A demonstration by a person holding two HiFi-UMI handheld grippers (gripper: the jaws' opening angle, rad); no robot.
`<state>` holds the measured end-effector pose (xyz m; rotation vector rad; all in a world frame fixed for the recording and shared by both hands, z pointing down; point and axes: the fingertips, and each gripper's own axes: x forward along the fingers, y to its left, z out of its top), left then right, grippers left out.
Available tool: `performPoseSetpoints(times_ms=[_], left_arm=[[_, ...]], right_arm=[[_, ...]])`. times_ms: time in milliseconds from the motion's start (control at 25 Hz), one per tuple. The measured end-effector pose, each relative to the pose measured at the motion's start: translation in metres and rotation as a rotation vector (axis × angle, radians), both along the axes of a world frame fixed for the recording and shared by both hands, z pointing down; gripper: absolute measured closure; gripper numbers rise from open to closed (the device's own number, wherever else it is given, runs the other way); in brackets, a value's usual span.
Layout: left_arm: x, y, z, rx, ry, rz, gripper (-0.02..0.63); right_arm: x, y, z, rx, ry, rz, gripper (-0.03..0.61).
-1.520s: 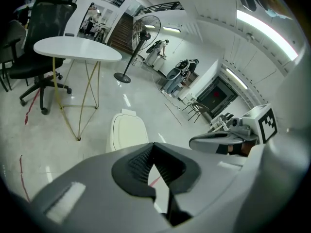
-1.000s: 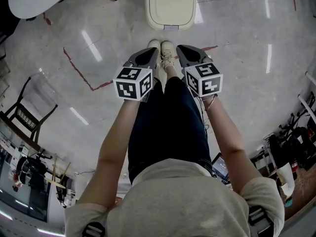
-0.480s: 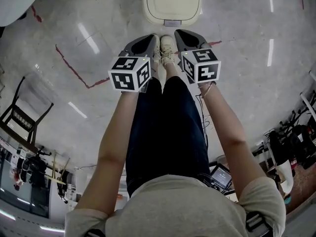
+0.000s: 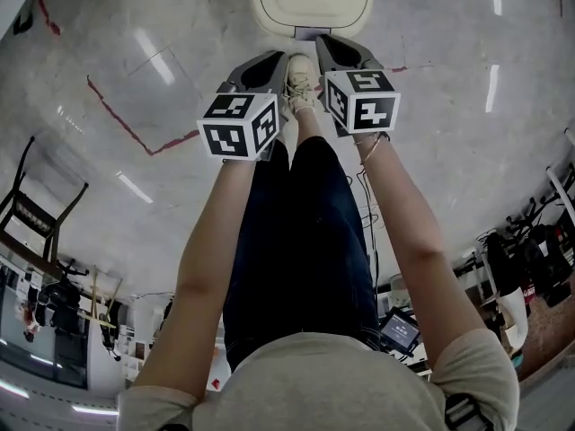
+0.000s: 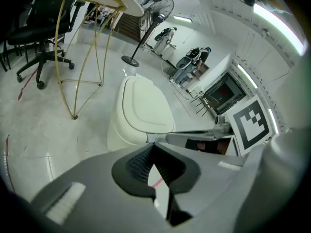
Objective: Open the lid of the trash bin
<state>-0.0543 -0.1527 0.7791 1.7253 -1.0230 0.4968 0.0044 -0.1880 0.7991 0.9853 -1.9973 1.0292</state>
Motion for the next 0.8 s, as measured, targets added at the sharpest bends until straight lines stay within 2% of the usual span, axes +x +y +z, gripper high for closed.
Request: performPoseSetpoints(times_ms=[360, 600, 800], left_arm=[[0.003, -0.002, 0.013, 0.010, -0.008, -0.024, 0.604], [0.001, -0.010, 0.014, 0.035, -0.030, -0.046, 0.604], [0.000, -0.016, 0.012, 0.041, -0.034, -0.064, 0.604]], right_arm=[[0.001, 0.003, 0.014, -0.036, -0.003, 0.033, 0.571], [0.002, 0.005, 0.021, -0.122, -0.012, 0.062, 0.572], [0.002, 0.007, 0.022, -0.106, 0.021, 0.035, 0.572]])
